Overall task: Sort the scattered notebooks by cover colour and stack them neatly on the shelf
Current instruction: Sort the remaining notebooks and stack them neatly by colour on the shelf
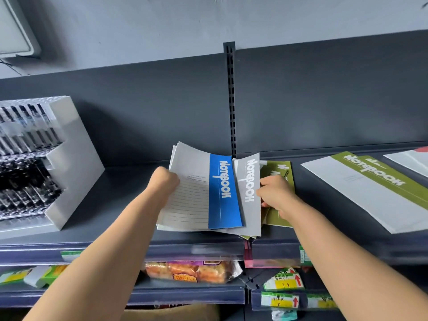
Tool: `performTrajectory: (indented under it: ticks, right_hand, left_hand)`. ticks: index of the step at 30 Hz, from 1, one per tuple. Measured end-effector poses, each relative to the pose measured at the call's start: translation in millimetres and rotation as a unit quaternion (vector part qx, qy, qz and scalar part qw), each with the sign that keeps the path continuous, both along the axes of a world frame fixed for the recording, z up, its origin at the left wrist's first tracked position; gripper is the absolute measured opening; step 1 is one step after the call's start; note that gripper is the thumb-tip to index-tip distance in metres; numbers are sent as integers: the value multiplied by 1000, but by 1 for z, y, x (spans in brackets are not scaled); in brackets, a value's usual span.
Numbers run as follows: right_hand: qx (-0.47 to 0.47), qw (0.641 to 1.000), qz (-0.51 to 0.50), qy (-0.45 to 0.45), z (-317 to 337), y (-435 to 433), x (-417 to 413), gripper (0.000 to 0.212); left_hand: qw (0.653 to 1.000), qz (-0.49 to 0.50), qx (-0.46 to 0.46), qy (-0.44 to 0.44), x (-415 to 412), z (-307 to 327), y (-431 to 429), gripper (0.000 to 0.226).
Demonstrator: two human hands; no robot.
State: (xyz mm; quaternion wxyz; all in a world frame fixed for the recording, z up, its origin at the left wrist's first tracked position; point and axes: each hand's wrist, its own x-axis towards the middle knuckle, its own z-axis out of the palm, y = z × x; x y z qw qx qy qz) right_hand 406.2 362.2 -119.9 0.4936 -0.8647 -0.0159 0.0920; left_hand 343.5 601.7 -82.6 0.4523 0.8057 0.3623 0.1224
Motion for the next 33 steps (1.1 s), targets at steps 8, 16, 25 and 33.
performTrajectory:
  ticks: [8,16,25,33]
  right_hand:
    - [-99,988,-117,-12,3,-16,3,43]
    - [30,987,-119,101,12,-53,14,6]
    - [51,992,-59,96,11,-56,17,38]
    - [130,986,-68,74,8,-98,16,36]
  left_hand:
    - [993,-79,-74,45,12,-13,-10,25]
    - [984,-123,-123,27,18,-11,-38,22]
    - [983,-133,-124,34,27,-13,-56,23]
    - [980,-124,-154,-4,37,-7,-105,6]
